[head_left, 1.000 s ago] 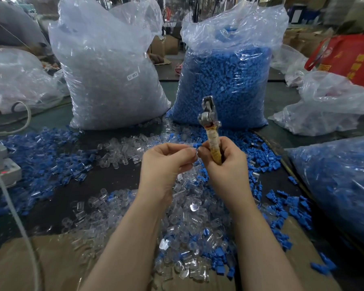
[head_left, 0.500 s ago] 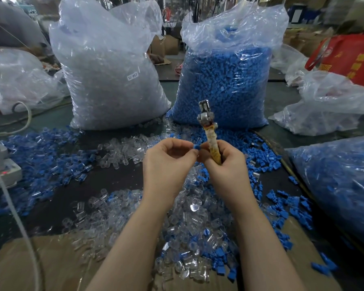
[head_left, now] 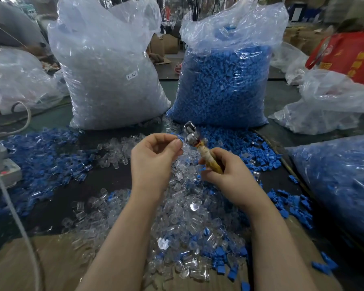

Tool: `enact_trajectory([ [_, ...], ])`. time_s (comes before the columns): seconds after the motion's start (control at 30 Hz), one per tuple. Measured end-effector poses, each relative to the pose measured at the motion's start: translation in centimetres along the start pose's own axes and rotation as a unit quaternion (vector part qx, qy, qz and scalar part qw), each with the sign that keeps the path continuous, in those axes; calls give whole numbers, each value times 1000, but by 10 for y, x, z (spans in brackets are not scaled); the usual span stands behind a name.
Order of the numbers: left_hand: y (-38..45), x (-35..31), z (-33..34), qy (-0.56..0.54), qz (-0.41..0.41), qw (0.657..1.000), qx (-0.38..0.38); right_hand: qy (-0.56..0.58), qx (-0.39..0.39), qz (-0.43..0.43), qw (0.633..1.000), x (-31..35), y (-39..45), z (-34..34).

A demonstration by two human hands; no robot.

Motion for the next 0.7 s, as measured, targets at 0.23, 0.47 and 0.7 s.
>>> enact_trajectory([
  [0.23, 4, -2, -8, 10, 24, 1000, -7, -21, 45, 18, 999, -7, 0, 7],
  [0.47, 3, -4, -7, 9, 28, 999, 18, -29, 60, 21, 998, -6, -1, 11],
  [0.7, 4, -4, -4, 0, 27, 999, 28, -67, 52, 14, 996, -4, -1, 11],
])
Point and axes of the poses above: each hand's wrist, its own y-axis towards the middle knuckle, its own z-axis out of the palm, x = y × z, the point moved 9 cm from there along y, towards the middle knuckle, and after that the axes turned 15 degrees about y, right-handed, at the moved point
